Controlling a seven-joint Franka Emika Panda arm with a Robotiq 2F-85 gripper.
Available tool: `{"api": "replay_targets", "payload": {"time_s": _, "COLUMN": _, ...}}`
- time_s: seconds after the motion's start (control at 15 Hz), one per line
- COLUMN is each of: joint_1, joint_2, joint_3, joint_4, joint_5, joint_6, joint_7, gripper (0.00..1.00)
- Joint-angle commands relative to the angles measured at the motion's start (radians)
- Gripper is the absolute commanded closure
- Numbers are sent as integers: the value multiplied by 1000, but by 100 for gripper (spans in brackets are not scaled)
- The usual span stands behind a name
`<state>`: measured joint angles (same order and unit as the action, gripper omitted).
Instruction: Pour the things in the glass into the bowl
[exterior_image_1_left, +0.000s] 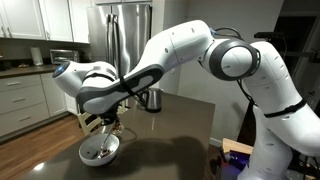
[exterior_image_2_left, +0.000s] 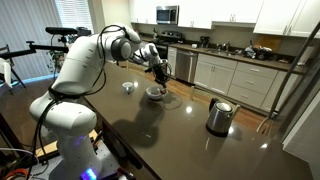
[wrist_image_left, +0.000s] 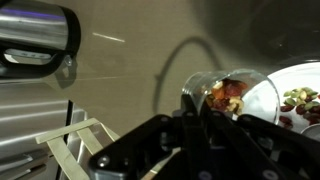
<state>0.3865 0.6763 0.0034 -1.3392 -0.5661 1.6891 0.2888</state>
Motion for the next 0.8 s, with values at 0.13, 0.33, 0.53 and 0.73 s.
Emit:
{"api": "replay_targets", "payload": {"time_s": 0.13, "joint_1": 72, "joint_2": 60, "joint_3": -27, "joint_4": 127, "joint_5": -105, "joint_6": -118, "joint_7": 49, "gripper": 96}}
{"api": "replay_targets", "payload": {"time_s": 0.33, "joint_1": 100, "joint_2": 73, "joint_3": -27, "joint_4": 146, "joint_5": -158, "joint_6": -154, "joint_7": 79, "gripper": 96}}
{"api": "replay_targets", "payload": {"time_s": 0.53, "joint_1": 124, "joint_2": 83, "joint_3": -24, "joint_4": 150, "joint_5": -211, "joint_6": -185, "joint_7": 115, "gripper": 96}}
{"api": "replay_targets", "payload": {"time_s": 0.73, "joint_1": 141, "joint_2": 94, "joint_3": -15, "joint_4": 147, "joint_5": -246, "joint_6": -210, "joint_7": 146, "gripper": 96}}
